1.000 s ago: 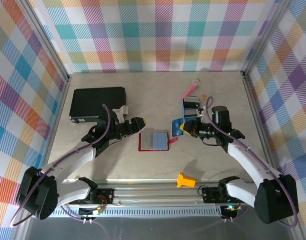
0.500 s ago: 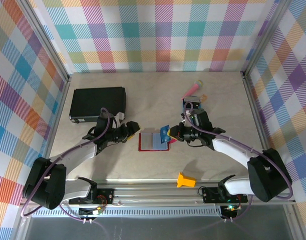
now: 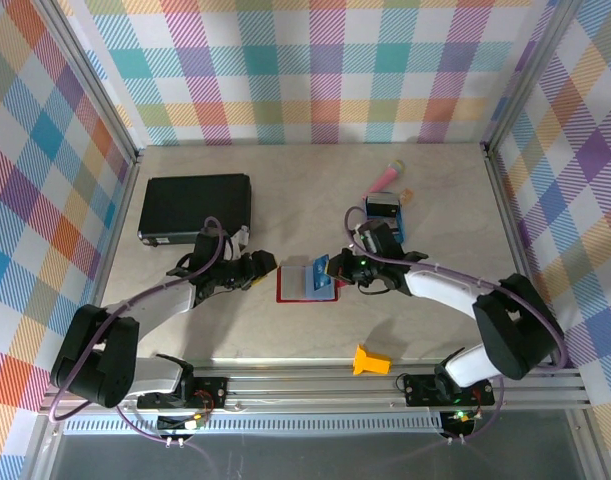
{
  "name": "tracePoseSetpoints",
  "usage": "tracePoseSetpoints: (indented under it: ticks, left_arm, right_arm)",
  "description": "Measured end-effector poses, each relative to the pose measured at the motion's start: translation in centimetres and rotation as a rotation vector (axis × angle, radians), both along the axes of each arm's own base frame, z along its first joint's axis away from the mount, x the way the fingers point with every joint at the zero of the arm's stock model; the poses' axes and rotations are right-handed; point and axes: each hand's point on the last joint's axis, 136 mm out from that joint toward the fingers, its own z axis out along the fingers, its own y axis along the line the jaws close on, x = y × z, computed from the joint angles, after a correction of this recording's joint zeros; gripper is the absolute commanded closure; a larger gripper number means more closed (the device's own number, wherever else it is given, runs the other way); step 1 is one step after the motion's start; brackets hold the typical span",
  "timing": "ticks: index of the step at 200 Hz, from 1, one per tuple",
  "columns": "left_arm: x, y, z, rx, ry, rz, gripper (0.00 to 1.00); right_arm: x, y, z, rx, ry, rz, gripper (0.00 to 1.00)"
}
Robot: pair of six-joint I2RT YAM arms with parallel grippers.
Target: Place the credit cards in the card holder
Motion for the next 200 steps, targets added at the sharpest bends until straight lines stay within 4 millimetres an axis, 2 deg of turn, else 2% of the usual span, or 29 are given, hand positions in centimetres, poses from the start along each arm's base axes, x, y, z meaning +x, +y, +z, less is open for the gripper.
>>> tracePoseSetpoints:
  ticks: [37,90,132,165,200]
  left_arm:
    - [-0.3,-0.8,-1.7,-0.009,0.047,-0.039,0.52]
    - [0.0,-1.8,-2.0,-0.031,0.038,-0.072,0.54]
    - [0.2,-2.6,-2.1,-0.045,0.029,-0.097,0.56]
    - [0.1,-3.0,-2.4,-0.044,0.029,-0.112,0.56]
    - [0.0,-3.2,-2.8,-0.041,0.037,-0.118,0.57]
  right_arm:
    - [-0.2,1.3,-1.5,-0.024,-0.008,0.020,1.00]
    - [0.1,2.9,-2.3,-0.032,-0.061,0.025,1.00]
    - [1.0,2.7,-2.2,-0.036,-0.100,-0.021,1.00]
    - [0.8,2.2,-2.9,-0.051,-0.095,-0.034,1.00]
    - [0.8,2.3,-2.9,-0.042,-0.106,-0.034,1.00]
